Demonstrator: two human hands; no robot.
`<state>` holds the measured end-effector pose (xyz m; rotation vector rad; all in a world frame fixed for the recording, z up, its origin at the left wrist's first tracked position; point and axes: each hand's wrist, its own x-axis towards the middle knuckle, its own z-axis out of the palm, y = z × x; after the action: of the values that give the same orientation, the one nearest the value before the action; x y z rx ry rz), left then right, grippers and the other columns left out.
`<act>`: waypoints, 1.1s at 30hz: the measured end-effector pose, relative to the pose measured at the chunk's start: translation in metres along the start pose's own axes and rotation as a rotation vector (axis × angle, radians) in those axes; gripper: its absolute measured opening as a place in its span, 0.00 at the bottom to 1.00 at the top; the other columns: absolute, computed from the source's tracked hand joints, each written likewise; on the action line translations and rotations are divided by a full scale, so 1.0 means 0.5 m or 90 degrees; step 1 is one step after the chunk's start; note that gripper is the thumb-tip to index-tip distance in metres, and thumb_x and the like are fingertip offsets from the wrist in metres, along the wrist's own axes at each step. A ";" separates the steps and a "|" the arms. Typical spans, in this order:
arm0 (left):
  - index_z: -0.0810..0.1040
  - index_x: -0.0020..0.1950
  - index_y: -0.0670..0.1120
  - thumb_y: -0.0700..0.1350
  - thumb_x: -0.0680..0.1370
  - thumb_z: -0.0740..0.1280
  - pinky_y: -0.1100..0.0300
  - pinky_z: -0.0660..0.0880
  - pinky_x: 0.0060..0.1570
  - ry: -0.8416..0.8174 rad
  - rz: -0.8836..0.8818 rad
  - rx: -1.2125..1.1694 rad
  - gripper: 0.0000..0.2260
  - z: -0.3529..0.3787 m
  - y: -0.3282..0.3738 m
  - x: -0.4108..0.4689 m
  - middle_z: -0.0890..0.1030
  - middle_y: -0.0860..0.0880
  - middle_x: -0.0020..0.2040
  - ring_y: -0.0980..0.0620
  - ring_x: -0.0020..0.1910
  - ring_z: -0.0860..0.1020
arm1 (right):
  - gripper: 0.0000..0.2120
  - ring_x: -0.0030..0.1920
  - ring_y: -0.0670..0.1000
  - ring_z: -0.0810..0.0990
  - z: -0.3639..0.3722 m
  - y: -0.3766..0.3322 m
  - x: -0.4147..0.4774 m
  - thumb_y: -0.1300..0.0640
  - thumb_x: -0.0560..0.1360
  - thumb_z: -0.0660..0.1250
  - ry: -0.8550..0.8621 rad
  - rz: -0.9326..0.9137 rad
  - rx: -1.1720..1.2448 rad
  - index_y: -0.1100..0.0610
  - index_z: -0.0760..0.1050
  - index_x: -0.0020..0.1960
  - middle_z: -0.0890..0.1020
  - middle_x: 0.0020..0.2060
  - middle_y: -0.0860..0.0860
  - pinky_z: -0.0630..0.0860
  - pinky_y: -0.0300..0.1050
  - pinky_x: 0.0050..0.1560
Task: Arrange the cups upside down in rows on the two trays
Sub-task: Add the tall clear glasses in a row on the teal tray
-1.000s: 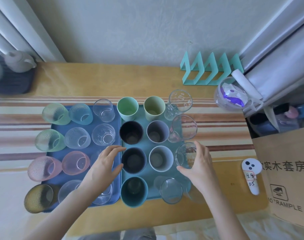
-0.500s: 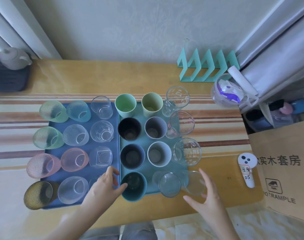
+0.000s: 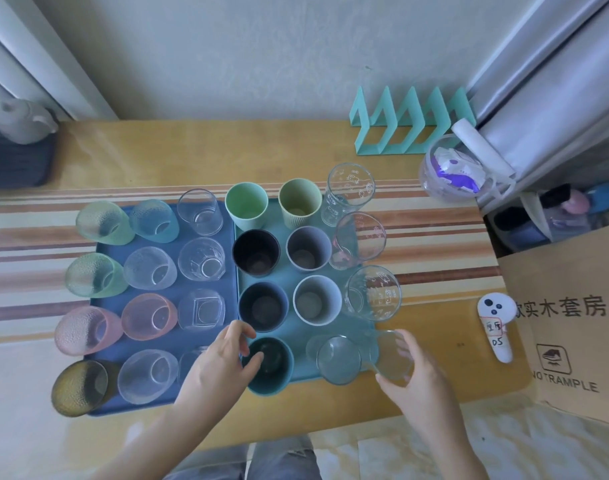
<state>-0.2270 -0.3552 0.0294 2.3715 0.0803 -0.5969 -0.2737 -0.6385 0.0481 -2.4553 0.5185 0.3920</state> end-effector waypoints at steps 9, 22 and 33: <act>0.67 0.52 0.56 0.49 0.71 0.66 0.64 0.71 0.40 0.013 0.118 0.024 0.12 0.004 0.028 -0.019 0.71 0.60 0.43 0.59 0.40 0.73 | 0.34 0.58 0.47 0.75 -0.002 -0.010 0.006 0.53 0.66 0.75 -0.025 0.010 -0.036 0.47 0.63 0.68 0.76 0.59 0.44 0.79 0.47 0.50; 0.66 0.67 0.49 0.54 0.60 0.76 0.62 0.74 0.52 -0.035 0.397 0.191 0.38 0.113 0.147 0.009 0.74 0.53 0.61 0.52 0.56 0.74 | 0.33 0.59 0.48 0.75 -0.019 -0.024 0.011 0.51 0.67 0.73 -0.078 0.014 -0.105 0.46 0.61 0.67 0.76 0.58 0.44 0.75 0.42 0.48; 0.70 0.63 0.48 0.49 0.61 0.76 0.63 0.74 0.51 -0.010 0.348 0.161 0.33 0.107 0.121 0.009 0.76 0.53 0.56 0.52 0.53 0.75 | 0.32 0.59 0.49 0.75 -0.025 -0.028 0.010 0.50 0.68 0.72 -0.092 0.018 -0.113 0.45 0.61 0.67 0.76 0.59 0.43 0.74 0.43 0.49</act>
<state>-0.2313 -0.4358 0.0285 2.4723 -0.6650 -0.3714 -0.2612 -0.6369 0.0627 -2.5667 0.4750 0.6459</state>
